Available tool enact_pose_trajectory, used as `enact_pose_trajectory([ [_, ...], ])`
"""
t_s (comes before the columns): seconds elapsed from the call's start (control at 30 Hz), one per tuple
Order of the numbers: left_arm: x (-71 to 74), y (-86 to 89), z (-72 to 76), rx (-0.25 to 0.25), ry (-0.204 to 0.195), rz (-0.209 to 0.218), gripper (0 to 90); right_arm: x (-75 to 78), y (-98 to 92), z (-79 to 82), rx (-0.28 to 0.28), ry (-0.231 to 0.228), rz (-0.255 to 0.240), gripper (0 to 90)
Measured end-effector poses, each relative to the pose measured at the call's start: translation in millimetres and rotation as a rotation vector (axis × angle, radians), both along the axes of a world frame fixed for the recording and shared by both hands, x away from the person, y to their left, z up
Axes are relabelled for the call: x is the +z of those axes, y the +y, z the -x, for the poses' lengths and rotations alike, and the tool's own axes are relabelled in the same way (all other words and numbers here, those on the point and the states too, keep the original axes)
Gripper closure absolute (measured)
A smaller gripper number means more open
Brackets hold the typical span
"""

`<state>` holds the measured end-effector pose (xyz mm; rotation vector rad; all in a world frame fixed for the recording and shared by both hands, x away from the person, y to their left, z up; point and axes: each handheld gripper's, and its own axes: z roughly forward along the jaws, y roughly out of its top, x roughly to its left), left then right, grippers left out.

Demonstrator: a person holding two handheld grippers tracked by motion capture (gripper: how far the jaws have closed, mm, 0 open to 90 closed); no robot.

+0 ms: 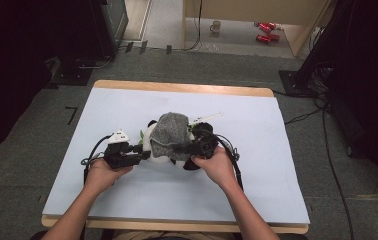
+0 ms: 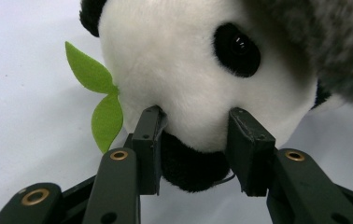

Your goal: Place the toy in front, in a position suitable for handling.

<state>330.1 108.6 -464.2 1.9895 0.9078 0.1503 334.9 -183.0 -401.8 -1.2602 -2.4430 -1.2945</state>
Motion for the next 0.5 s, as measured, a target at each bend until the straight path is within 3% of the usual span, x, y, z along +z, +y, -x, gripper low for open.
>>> enact_pose_trajectory([
  [0.07, 0.2, -0.2, -0.5, 0.006, 0.002, 0.014, 59.3, 0.4, -6.9, -1.5, -0.013, -0.035, 0.029, 78.2],
  [0.17, 0.6, -0.2, -0.7, 0.008, 0.001, 0.016, 59.4, 0.5, -15.4, -2.8, -0.041, -0.053, 0.055, 77.6],
  [0.2, 0.8, -0.4, -0.7, 0.009, 0.001, 0.018, 59.4, -0.6, -25.6, -5.2, -0.073, -0.057, 0.061, 77.2],
  [0.37, 1.0, -1.2, -0.9, 0.012, 0.004, 0.024, 59.4, 0.0, -40.3, -8.6, -0.139, -0.055, 0.082, 77.5],
  [0.4, 0.5, -1.1, -1.0, 0.013, 0.007, 0.021, 59.4, 1.0, -42.0, -9.0, -0.153, -0.052, 0.086, 78.2],
  [0.43, 0.2, -0.9, -1.0, 0.012, 0.007, 0.017, 59.4, 5.3, -46.1, -10.9, -0.172, -0.004, 0.057, 80.1],
  [0.5, 0.1, -0.9, -1.2, 0.010, 0.005, 0.014, 59.4, 7.2, -46.5, -11.0, -0.170, 0.008, 0.050, 80.5],
])
